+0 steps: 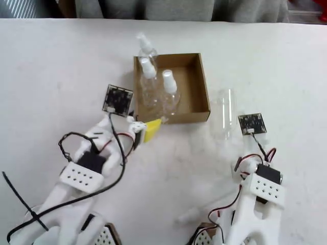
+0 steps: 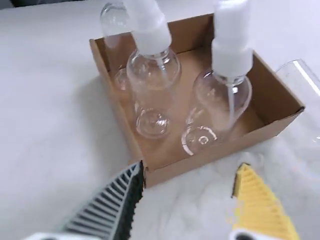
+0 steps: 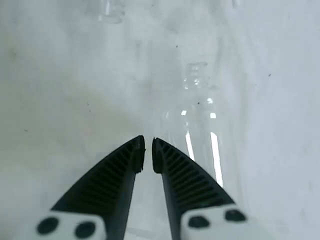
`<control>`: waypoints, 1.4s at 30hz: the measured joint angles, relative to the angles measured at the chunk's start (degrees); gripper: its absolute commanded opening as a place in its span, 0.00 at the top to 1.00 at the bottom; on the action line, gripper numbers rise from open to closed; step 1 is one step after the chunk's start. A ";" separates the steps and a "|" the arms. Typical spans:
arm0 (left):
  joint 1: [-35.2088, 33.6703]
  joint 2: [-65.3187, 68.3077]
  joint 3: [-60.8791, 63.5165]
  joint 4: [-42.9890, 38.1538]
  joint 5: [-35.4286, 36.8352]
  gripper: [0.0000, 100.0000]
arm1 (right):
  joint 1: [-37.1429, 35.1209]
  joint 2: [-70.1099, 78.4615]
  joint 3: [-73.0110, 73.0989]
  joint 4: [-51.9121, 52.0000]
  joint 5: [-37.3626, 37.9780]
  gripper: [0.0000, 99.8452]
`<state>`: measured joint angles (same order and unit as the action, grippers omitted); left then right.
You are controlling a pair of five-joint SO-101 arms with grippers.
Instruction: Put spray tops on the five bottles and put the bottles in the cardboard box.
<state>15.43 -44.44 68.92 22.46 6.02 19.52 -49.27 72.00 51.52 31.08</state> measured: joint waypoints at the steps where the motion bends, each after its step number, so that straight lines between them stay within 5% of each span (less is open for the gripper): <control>1: -0.79 -0.09 0.00 1.14 0.00 0.91 | 0.00 0.00 -0.97 1.14 0.00 0.99; 3: -2.29 -0.09 0.00 2.29 0.00 0.99 | 0.00 0.00 -3.60 3.78 0.00 0.99; 23: -14.77 -0.26 10.55 2.64 0.00 0.98 | -14.77 1.67 -34.99 22.24 -2.99 0.96; 28: -16.26 -0.35 12.22 3.69 -0.18 0.98 | -18.81 12.04 -43.69 24.70 -4.04 0.90; 35: -16.18 -4.04 12.31 15.30 -13.10 0.98 | -20.66 30.59 -57.32 25.23 -7.47 0.89; 42: -16.18 -8.88 13.54 16.88 -16.26 0.98 | -25.49 45.63 -68.22 25.23 -7.47 0.89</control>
<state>-0.75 -53.32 82.46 39.34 -10.24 -5.98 -3.65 3.78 76.75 23.60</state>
